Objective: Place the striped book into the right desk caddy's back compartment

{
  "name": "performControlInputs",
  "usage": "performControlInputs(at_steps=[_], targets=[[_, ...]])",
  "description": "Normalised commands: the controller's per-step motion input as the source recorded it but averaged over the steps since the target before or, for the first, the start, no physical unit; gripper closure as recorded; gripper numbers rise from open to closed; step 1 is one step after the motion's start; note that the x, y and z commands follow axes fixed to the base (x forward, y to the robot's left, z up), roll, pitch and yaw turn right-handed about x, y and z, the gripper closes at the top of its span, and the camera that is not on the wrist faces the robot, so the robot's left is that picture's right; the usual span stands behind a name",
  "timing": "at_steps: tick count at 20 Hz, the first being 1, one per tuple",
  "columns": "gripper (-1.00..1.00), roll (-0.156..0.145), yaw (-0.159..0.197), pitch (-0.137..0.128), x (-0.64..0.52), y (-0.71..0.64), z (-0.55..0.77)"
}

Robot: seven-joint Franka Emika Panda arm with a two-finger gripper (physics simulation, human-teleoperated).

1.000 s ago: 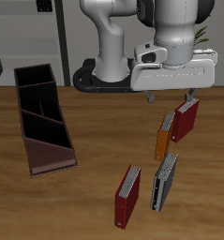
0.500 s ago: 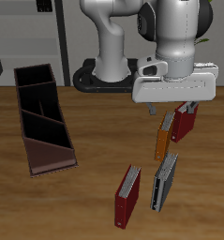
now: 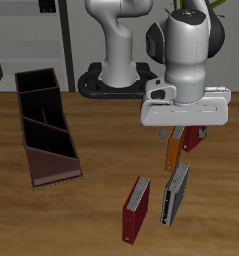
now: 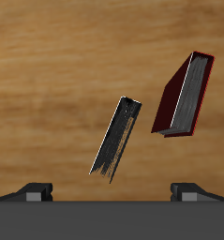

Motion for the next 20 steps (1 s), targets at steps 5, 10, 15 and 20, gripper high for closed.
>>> performControlInputs(at_steps=[5, 10, 15, 20], targets=[[-1.0, -0.011, -0.02, 0.029, 0.13, -0.03, -0.25], [-1.0, -0.011, -0.016, 0.003, 0.11, -0.04, -0.15], [-1.0, -0.011, -0.011, 0.014, 0.13, -0.04, -0.22], [-1.0, -0.01, -0.031, 0.036, 0.11, -0.08, -0.24]])
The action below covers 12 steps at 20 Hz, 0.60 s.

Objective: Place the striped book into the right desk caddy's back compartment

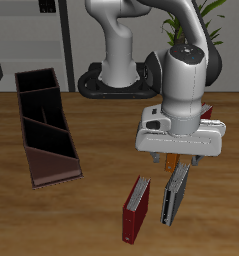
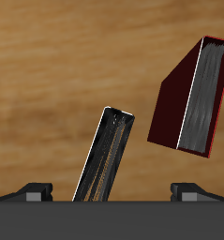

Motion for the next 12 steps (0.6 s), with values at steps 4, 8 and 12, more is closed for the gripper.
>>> performControlInputs(at_steps=[4, 8, 12], targets=[[-1.0, -0.009, -0.013, 0.023, 0.07, -0.01, -0.2], [-1.0, 0.006, -0.011, 0.009, 0.0, 0.06, -0.14], [-1.0, 0.014, -0.001, 0.014, 0.02, 0.09, -0.17]])
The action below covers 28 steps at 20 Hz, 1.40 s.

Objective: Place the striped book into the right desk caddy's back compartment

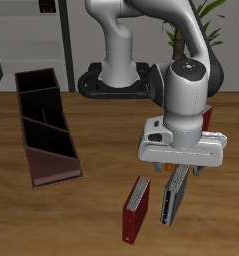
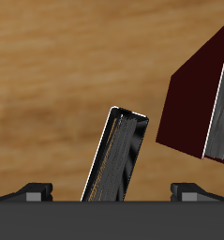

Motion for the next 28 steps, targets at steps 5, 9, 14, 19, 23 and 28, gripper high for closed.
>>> performControlInputs(at_steps=[5, 9, 14, 19, 23, 28], targets=[[-1.0, 0.002, -0.015, 0.016, 0.02, 0.01, -0.15], [-1.0, 0.002, -0.008, 0.03, 0.07, -0.02, -0.19], [-1.0, -0.003, -0.006, 0.023, 0.03, -0.02, -0.15], [-1.0, 0.021, 0.006, 0.027, 0.02, 0.06, -0.18], [-1.0, 0.018, -0.019, 0.044, 0.03, -0.02, -0.21], [1.0, 0.012, -0.019, 0.004, -0.01, -0.05, -0.01]])
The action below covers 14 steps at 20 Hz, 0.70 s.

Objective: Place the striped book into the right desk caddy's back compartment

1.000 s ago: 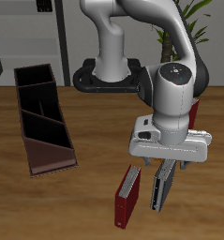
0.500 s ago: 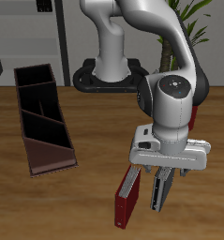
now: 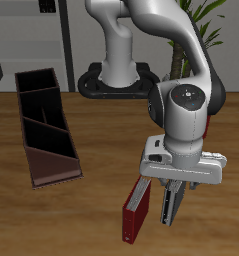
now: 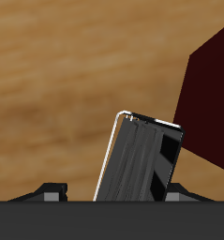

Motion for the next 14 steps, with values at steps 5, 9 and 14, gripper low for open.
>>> performControlInputs(at_steps=[5, 9, 14], targets=[[1.0, 0.004, -0.008, -0.005, -0.01, -0.05, 0.04], [1.0, 0.011, 0.007, -0.013, -0.06, -0.01, 0.05], [1.0, 0.019, 0.012, -0.033, -0.12, 0.02, 0.2]])
